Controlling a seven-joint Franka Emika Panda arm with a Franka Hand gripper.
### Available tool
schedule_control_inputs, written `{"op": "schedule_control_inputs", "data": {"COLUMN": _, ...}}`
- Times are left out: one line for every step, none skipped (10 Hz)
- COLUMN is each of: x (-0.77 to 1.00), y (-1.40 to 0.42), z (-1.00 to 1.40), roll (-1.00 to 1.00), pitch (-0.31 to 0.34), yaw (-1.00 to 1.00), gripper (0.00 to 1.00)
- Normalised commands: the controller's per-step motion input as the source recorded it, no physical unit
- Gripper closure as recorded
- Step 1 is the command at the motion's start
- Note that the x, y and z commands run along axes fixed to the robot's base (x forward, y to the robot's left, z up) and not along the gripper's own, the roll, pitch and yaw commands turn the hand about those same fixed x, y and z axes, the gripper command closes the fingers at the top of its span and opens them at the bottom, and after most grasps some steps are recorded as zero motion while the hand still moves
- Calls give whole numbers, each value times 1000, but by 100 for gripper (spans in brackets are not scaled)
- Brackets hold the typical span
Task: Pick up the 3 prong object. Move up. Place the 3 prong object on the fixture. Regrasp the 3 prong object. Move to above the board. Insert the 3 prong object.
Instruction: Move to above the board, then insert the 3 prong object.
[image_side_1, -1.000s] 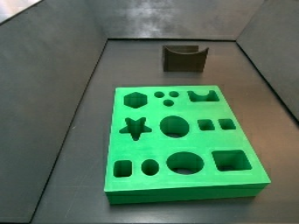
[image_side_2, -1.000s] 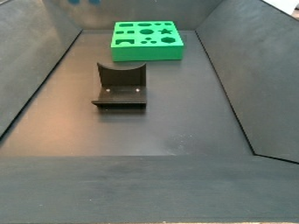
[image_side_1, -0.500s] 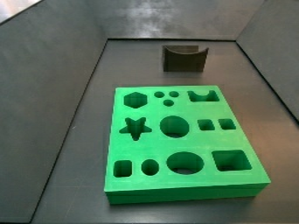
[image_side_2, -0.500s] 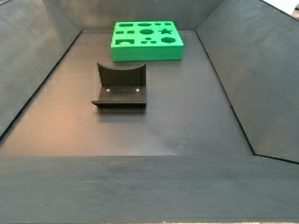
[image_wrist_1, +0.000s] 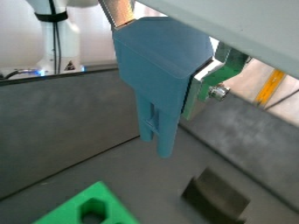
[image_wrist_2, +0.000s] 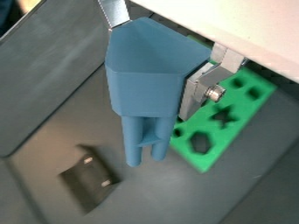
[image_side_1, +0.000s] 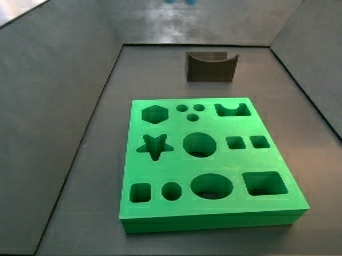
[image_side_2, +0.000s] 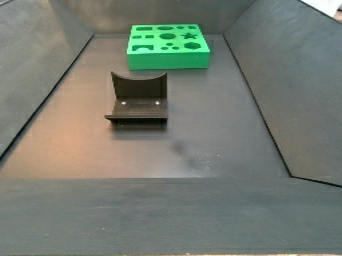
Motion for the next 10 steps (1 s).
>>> {"op": "schedule_control_inputs", "data": {"x": -377, "y": -180, "z": 4, "roll": -1000, "pitch": -125, "yaw": -185, "gripper": 100}}
{"op": "schedule_control_inputs", "data": {"x": -203, "y": -71, "z": 15, "roll": -1000, "pitch": -103, "yaw": -180, "gripper": 100}}
{"op": "schedule_control_inputs", "data": {"x": -123, "y": -30, "z": -3, "roll": -925, "pitch": -90, "yaw": -161, "gripper": 100}}
{"op": "schedule_control_inputs", "data": {"x": -93, "y": 1, "z": 0, "roll": -704, "pitch": -72, "yaw": -113, "gripper": 100}}
{"op": "schedule_control_inputs", "data": {"x": -85, "y": 12, "z": 4, "roll": -561, "pitch": -65, "yaw": -87, "gripper": 100}}
{"op": "schedule_control_inputs", "data": {"x": -69, "y": 11, "z": 3, "roll": -337, "pitch": -57, "yaw": -42, "gripper": 100}}
{"op": "schedule_control_inputs", "data": {"x": -54, "y": 13, "z": 0, "roll": -229, "pitch": -50, "yaw": -26, "gripper": 100}}
{"op": "schedule_control_inputs", "data": {"x": 34, "y": 0, "z": 0, "roll": 0, "pitch": 0, "yaw": 0, "gripper": 100}}
{"op": "schedule_control_inputs", "data": {"x": 183, "y": 0, "z": -54, "roll": -40, "pitch": 0, "yaw": -386, "gripper": 100}}
{"op": "schedule_control_inputs", "data": {"x": 394, "y": 114, "z": -83, "roll": -126, "pitch": 0, "yaw": -774, "gripper": 100}}
